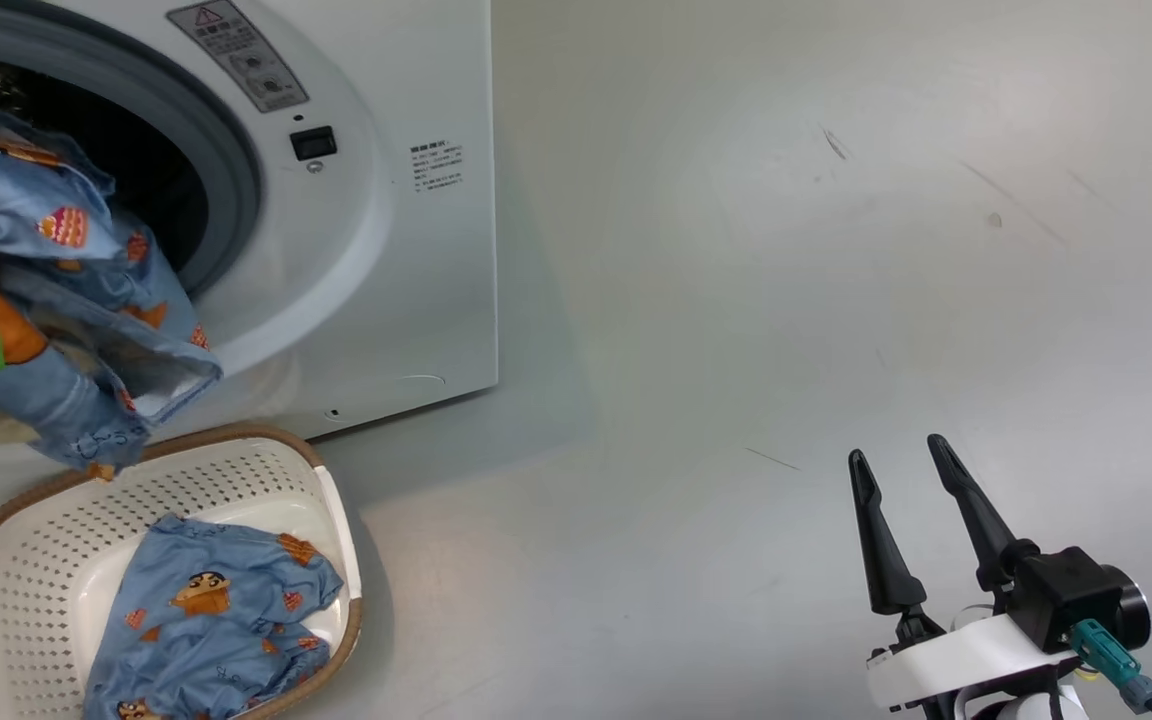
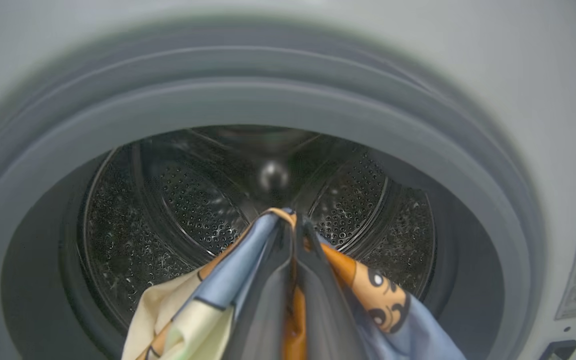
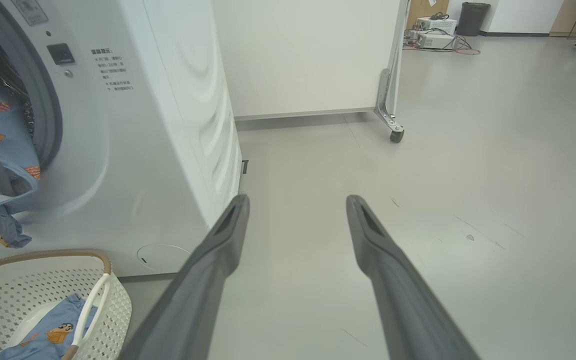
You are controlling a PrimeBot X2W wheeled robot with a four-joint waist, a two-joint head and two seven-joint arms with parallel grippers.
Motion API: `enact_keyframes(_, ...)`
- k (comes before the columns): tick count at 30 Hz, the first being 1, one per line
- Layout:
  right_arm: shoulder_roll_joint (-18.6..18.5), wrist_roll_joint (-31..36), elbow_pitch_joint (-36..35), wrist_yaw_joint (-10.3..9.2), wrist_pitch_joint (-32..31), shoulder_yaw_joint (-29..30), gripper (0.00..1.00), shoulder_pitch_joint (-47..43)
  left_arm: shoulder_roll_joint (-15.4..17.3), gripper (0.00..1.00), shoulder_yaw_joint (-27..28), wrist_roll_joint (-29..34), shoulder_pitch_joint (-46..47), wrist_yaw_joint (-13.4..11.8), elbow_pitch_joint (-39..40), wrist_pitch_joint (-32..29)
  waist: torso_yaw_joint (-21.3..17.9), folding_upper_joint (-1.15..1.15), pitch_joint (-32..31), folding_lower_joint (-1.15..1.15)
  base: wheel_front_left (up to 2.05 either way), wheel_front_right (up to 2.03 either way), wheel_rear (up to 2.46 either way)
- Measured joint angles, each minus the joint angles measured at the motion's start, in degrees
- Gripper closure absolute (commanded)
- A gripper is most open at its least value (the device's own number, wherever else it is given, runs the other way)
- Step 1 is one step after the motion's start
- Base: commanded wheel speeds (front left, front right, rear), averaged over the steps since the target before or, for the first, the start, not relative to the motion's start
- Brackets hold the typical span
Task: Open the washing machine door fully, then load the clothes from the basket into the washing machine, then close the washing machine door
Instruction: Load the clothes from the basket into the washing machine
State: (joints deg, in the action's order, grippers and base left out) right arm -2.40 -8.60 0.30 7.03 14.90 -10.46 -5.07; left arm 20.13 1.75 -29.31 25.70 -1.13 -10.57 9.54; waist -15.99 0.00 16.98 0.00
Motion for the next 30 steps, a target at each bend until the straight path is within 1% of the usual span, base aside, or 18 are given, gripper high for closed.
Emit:
enact_keyframes(7,0.13,-0.52,-0.09,0.00,0.00,-0.08,0.00,0.48,3.94,1.00,0.01,1.72,5.51,0.05,-4.85,-2.22,-2.84,0.00,4.96,0.00,0.00,0.00,0.00)
enact_keyframes(14,0.26,-0.56,-0.70,0.00,0.00,-0.53,0.00,2.93,5.43,1.00,0.58,2.16,12.56,0.07,-9.42,-2.42,-4.70,0.00,10.19,0.01,0.00,0.00,0.00)
enact_keyframes(19,0.33,-0.55,-1.27,0.00,0.00,-0.54,0.00,4.07,7.26,1.00,0.87,3.14,17.13,0.07,-11.63,-2.42,-5.54,0.00,13.50,0.01,0.00,0.00,0.00)
enact_keyframes(24,0.36,-0.56,-1.47,0.00,0.00,-0.51,0.00,4.56,8.43,1.00,1.51,3.54,21.85,-0.43,-13.40,-2.36,-5.98,0.00,16.54,0.01,0.00,0.00,0.00)
enact_keyframes(30,0.40,-0.56,-1.80,0.00,0.00,-0.51,0.00,4.92,9.50,1.00,1.86,3.76,26.46,-0.43,-15.94,-1.49,-6.04,0.00,19.79,0.01,0.00,0.00,0.00)
